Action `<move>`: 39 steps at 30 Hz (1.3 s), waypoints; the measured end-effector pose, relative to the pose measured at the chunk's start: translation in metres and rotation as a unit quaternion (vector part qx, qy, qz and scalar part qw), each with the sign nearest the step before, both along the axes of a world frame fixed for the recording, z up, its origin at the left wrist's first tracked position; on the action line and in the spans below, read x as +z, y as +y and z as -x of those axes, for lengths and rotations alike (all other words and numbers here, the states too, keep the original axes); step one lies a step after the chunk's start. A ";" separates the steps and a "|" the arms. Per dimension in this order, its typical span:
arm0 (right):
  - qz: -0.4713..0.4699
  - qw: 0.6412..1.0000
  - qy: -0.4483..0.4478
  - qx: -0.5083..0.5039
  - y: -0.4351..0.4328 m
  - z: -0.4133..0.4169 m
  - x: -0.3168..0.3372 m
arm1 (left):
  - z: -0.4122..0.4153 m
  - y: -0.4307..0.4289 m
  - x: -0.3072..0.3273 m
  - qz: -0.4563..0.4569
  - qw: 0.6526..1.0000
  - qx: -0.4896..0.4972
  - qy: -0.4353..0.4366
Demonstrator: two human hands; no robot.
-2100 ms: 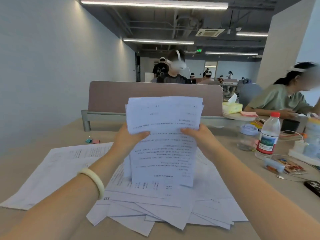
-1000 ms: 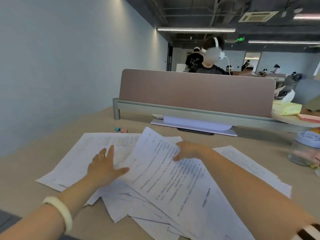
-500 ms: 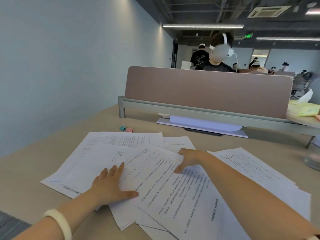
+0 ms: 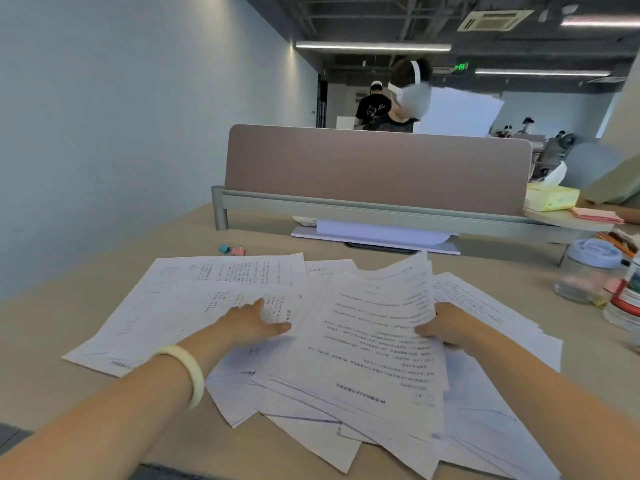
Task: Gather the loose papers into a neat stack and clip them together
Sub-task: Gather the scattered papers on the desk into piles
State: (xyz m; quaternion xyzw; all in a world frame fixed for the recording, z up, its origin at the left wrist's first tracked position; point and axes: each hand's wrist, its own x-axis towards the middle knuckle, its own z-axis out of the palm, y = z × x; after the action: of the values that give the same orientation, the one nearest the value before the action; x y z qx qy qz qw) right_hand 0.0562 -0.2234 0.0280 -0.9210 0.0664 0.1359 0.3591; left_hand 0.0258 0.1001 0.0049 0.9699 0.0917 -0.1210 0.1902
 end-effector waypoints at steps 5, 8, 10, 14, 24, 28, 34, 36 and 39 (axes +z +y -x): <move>0.075 0.997 -0.017 -0.019 0.032 0.001 -0.015 | -0.007 -0.018 -0.004 0.079 0.997 0.008 0.021; 0.019 0.998 -0.001 -0.060 0.052 0.003 -0.013 | -0.009 -0.029 -0.004 0.142 0.990 0.004 0.018; -0.055 0.995 0.000 -0.082 0.055 -0.002 -0.015 | -0.009 -0.035 0.000 0.191 0.982 0.010 0.011; -0.180 0.978 0.004 -0.109 0.053 -0.005 -0.015 | -0.012 -0.035 0.006 0.253 0.967 0.027 0.002; -0.037 0.995 -0.078 -0.058 0.013 0.005 0.004 | -0.032 0.043 0.017 -0.049 0.995 -0.081 -0.042; -0.060 0.994 -0.075 -0.058 0.001 0.004 0.004 | -0.063 0.033 0.030 -0.076 0.989 -0.122 0.018; -0.055 0.993 -0.061 -0.081 -0.016 0.001 0.001 | -0.096 0.017 0.039 -0.184 0.963 -0.167 0.103; -0.052 0.994 -0.053 -0.084 -0.021 0.000 0.000 | -0.101 0.017 0.039 -0.200 0.960 -0.170 0.099; -0.047 0.994 -0.055 -0.086 -0.024 0.001 0.000 | -0.107 0.020 0.037 -0.207 0.962 -0.164 0.069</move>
State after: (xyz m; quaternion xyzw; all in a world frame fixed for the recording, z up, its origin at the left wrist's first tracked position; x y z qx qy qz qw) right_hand 0.0553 -0.2475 0.0285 -0.9000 0.1185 0.0566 0.4157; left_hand 0.1330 0.1202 0.0415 0.9792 -0.0328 -0.1953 -0.0435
